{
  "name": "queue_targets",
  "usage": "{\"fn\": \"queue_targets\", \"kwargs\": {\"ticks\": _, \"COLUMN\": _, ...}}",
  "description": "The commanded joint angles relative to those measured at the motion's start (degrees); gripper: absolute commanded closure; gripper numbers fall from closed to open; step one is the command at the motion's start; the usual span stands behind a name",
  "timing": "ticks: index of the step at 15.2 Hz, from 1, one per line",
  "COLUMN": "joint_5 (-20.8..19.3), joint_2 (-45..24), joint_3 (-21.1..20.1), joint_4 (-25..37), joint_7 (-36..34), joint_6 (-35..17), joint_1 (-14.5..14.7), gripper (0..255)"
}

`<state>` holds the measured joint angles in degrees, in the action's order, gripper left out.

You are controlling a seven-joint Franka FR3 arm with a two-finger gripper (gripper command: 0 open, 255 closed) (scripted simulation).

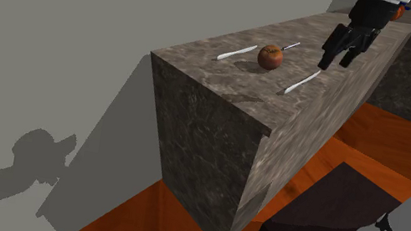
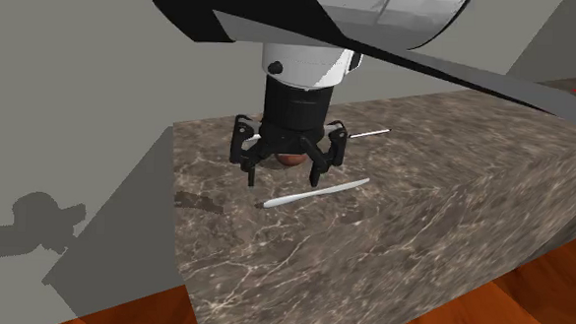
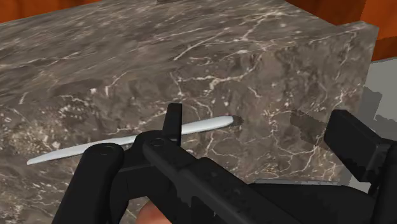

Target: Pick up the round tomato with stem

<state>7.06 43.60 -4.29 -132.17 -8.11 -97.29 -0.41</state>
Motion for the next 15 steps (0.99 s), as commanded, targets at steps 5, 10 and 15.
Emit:
{"fn": "queue_targets", "kwargs": {"ticks": 5, "joint_5": 2.7, "joint_2": -8.0, "joint_3": 5.0, "joint_4": 4.2, "joint_7": 5.0, "joint_6": -3.6, "joint_1": 0.1, "gripper": 0}}
{"fn": "queue_targets", "kwargs": {"ticks": 10, "joint_5": 7.9, "joint_2": -19.0, "joint_3": 11.1, "joint_4": 11.3, "joint_7": 11.8, "joint_6": -6.0, "joint_1": 0.9, "gripper": 0}}
{"fn": "queue_targets", "kwargs": {"ticks": 15, "joint_5": 15.5, "joint_2": -30.9, "joint_3": 16.7, "joint_4": 20.7, "joint_7": 19.1, "joint_6": -5.5, "joint_1": 1.6, "gripper": 0}}
